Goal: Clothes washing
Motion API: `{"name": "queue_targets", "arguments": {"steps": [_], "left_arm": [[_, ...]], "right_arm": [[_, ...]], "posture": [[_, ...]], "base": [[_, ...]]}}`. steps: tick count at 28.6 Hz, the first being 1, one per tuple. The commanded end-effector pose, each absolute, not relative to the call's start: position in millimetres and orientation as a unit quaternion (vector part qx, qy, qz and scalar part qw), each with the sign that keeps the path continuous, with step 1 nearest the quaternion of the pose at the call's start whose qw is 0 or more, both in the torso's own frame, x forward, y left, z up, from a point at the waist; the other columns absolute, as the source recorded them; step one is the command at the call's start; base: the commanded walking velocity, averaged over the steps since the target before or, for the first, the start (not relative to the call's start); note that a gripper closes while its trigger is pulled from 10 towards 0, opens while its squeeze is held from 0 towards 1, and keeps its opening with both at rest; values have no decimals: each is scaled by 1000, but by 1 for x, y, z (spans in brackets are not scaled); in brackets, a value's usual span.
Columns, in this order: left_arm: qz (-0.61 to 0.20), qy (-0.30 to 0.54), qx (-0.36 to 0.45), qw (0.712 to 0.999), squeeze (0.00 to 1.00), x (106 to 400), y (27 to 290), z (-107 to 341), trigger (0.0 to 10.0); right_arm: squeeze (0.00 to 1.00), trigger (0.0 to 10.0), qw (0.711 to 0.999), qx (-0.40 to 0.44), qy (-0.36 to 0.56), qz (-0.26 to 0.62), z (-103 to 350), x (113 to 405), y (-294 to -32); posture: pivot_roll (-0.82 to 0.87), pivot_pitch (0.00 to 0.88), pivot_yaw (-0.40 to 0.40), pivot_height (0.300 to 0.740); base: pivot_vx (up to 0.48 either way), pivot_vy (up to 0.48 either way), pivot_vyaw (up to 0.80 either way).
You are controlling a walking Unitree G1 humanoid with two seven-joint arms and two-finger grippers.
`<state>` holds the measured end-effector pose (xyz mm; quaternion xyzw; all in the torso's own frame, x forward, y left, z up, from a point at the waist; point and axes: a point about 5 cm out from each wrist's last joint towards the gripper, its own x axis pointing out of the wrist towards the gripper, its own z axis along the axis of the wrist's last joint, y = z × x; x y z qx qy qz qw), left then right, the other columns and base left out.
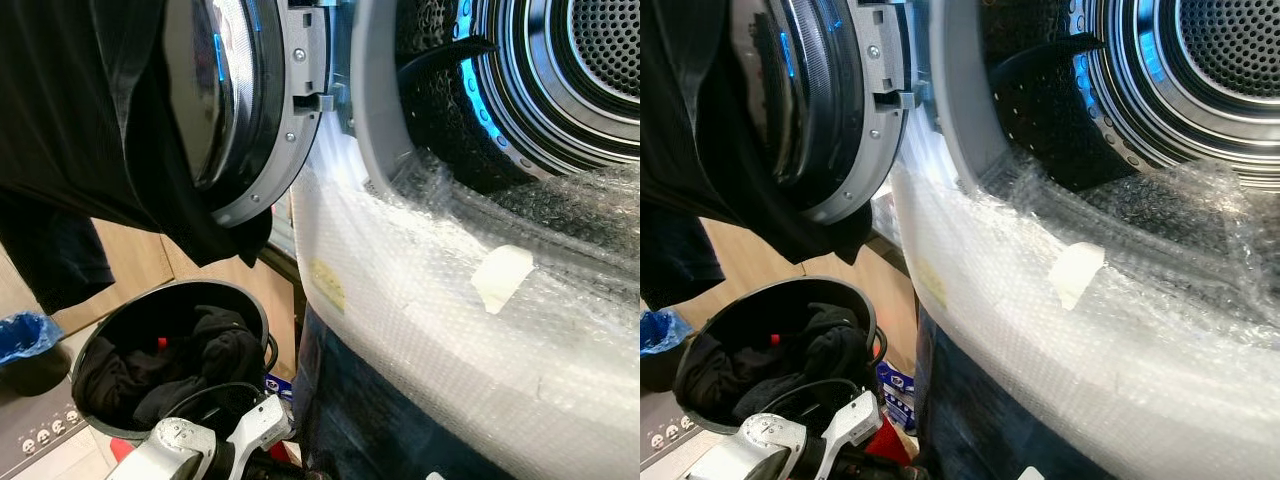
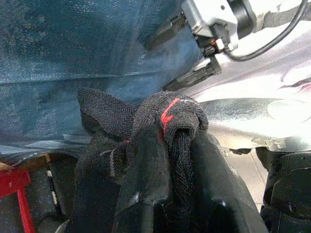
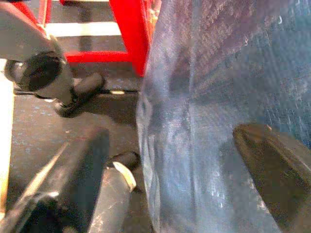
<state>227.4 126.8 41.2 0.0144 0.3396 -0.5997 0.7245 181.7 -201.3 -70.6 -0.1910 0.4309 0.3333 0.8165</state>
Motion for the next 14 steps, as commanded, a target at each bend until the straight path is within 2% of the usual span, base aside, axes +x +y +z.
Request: {"name": "queue_targets", "arguments": {"steps": [1,5,7,8,9,10,12,14], "left_arm": [[-598,336,15,727,0,228,131,45,0],[-600,333,12,727,0,228,131,47,0],[-603,333,9,725,0,227,130,47,0],[-606,334,7,722,0,227,130,47,0],[-608,334,6,720,0,227,130,47,0],[-608,335,4,720,0,226,129,47,0],[-611,327,-1,721,0,229,126,49,0],[-612,324,-4,722,0,230,125,50,0]], "right_arm": [[1000,10000,804,-200,422,368,-67,183,-202],[1000,10000,777,-172,422,435,-63,177,-204],[1000,10000,727,-194,435,495,-64,164,-206],[1000,10000,686,-212,446,534,-66,154,-208],[1000,10000,658,-222,453,559,-67,147,-210],[1000,10000,644,-222,457,572,-67,143,-211],[1000,10000,687,-157,421,571,-57,154,-204],[1000,10000,690,-155,417,572,-55,155,-205]], "posture": [[241,0,-13,740],[246,0,-14,740],[245,0,-15,740],[242,0,-20,740],[242,0,-20,740],[243,0,-24,740],[246,0,-26,740],[246,0,-26,740]], "base": [[0,0,0],[0,0,0],[0,0,0],[0,0,0],[0,0,0],[0,0,0],[0,0,0],[0,0,0]]}}
